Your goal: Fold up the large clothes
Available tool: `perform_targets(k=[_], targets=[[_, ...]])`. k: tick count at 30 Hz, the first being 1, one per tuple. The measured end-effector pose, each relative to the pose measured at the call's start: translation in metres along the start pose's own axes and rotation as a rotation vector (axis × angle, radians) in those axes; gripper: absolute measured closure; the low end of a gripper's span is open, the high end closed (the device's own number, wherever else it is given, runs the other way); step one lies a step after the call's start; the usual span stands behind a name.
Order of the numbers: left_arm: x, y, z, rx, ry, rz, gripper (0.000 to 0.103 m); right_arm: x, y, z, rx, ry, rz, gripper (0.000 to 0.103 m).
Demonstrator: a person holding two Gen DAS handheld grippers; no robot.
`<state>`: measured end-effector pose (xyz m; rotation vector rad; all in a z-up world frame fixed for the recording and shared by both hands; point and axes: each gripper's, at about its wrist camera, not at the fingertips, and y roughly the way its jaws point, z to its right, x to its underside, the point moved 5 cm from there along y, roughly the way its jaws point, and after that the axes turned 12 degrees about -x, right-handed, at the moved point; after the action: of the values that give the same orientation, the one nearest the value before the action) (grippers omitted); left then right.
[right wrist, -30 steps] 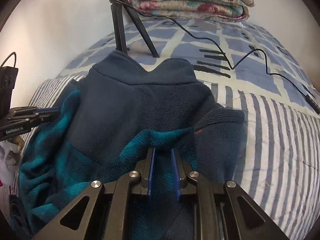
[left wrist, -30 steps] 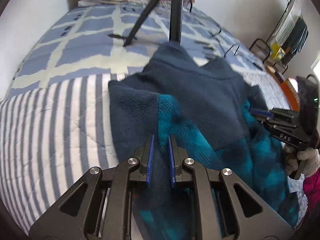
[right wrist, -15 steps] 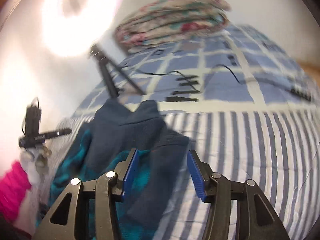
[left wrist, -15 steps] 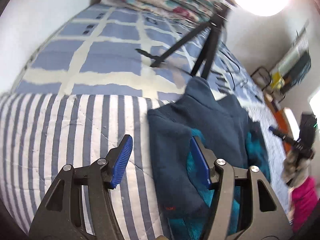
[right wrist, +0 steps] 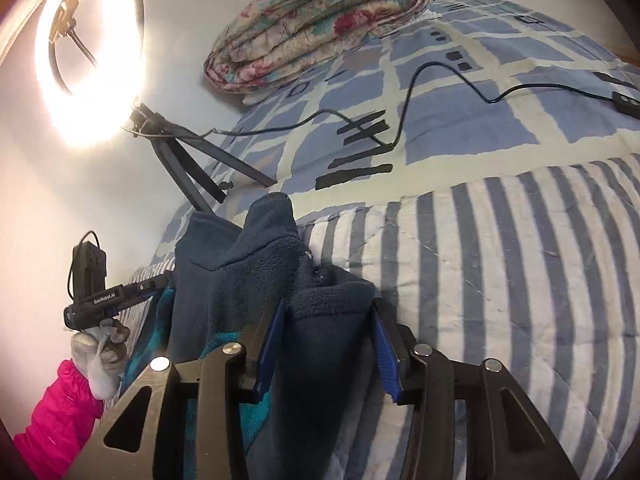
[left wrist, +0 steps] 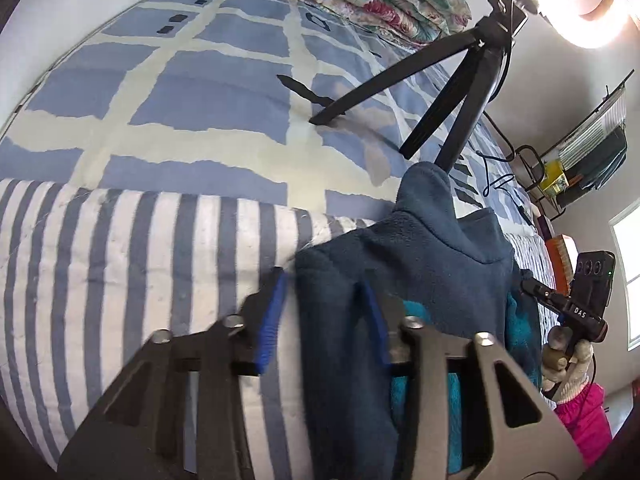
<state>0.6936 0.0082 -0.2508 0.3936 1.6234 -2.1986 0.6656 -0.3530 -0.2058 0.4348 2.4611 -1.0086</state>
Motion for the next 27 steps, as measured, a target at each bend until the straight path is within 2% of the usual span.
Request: perform_targets(k=[1,2,3,4,7,11,14,27], targets=[[-0.001,0.003,0.005,-0.012,0.016,0.001,0.077,-0.001,0.004,-0.001,0.011,-0.006,-0.002,0.064],[-0.001,0.004,0.010,-0.032,0.043,0.017,0.085,-0.001,0.007,-0.001,0.016,-0.010,-0.004,0.067],[-0.001,0.003,0.017,-0.048,0.074,0.035,0.092,-0.002,0.009,-0.004,0.020,-0.018,-0.007,0.076],[0.000,0.002,0.021,-0.064,0.093,0.050,0.093,-0.002,0.011,-0.006,0.028,-0.025,-0.015,0.086],[0.002,-0.008,0.029,-0.077,0.123,0.089,0.096,-0.001,0.007,-0.014,0.064,-0.059,-0.012,0.093],[0.005,-0.034,0.032,-0.052,0.121,0.136,0.097,-0.005,-0.013,-0.029,0.064,-0.082,0.045,0.094],[0.009,-0.060,0.036,-0.033,0.125,0.173,0.098,-0.007,-0.029,-0.048,0.029,-0.110,0.070,0.095],[0.052,-0.152,0.051,0.022,0.138,0.260,0.098,0.024,-0.090,-0.125,-0.011,-0.230,0.091,0.095]])
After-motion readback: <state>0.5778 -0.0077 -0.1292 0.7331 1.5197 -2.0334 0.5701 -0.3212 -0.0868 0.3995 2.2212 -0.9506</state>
